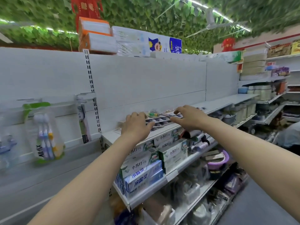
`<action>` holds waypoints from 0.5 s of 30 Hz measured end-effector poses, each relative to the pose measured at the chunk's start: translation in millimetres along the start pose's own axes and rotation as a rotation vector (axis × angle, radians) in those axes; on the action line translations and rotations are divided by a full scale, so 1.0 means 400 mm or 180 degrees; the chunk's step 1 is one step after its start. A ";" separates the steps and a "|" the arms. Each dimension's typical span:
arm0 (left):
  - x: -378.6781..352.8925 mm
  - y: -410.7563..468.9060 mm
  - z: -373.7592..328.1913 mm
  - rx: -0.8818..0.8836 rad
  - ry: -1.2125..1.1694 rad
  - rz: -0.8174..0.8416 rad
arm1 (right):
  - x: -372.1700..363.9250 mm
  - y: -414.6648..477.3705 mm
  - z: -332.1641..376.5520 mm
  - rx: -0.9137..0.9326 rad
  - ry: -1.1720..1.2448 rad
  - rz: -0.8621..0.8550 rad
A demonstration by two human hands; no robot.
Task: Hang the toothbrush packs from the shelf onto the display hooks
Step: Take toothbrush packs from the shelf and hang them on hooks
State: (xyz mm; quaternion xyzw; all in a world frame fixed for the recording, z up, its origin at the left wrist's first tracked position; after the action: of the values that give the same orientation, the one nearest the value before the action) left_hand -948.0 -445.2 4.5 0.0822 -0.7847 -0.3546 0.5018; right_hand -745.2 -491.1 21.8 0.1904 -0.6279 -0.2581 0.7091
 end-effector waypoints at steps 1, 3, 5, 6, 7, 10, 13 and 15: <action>-0.028 0.034 -0.003 -0.0025 -0.0017 -0.0019 | -0.024 0.032 -0.017 0.0002 0.0013 0.0005; -0.086 0.109 -0.012 -0.0062 -0.0050 -0.0050 | -0.067 0.098 -0.055 -0.0008 0.0060 0.0004; -0.146 0.189 -0.027 -0.0065 -0.0117 -0.0030 | -0.102 0.176 -0.101 -0.0028 0.0086 -0.0001; -0.174 0.231 -0.036 -0.0081 -0.0149 -0.0012 | -0.114 0.218 -0.126 -0.0055 0.0091 -0.0024; -0.202 0.274 -0.046 -0.0106 -0.0171 0.0005 | -0.122 0.262 -0.153 -0.0095 0.0087 -0.0063; -0.271 0.401 -0.075 -0.0170 -0.0193 0.0010 | -0.142 0.385 -0.239 -0.0188 0.0012 -0.0181; -0.342 0.507 -0.101 -0.0236 -0.0177 0.0021 | -0.175 0.479 -0.331 -0.0308 0.0027 -0.0227; -0.400 0.561 -0.118 -0.0245 -0.0163 0.0075 | -0.206 0.524 -0.392 -0.0387 0.0039 -0.0210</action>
State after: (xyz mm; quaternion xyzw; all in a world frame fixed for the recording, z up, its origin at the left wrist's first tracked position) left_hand -779.9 -225.3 42.8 0.0444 -0.7839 -0.3805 0.4885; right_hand -569.9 -283.2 59.1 0.1691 -0.6002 -0.3178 0.7143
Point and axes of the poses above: each hand's wrist, its own y-axis towards the middle knuckle, its own x-axis out of the back of the hand, z = x × y, the point moved 4 cm from there along y, towards the middle knuckle, and after that the axes turned 15 degrees about -z, right-handed, at the moved point
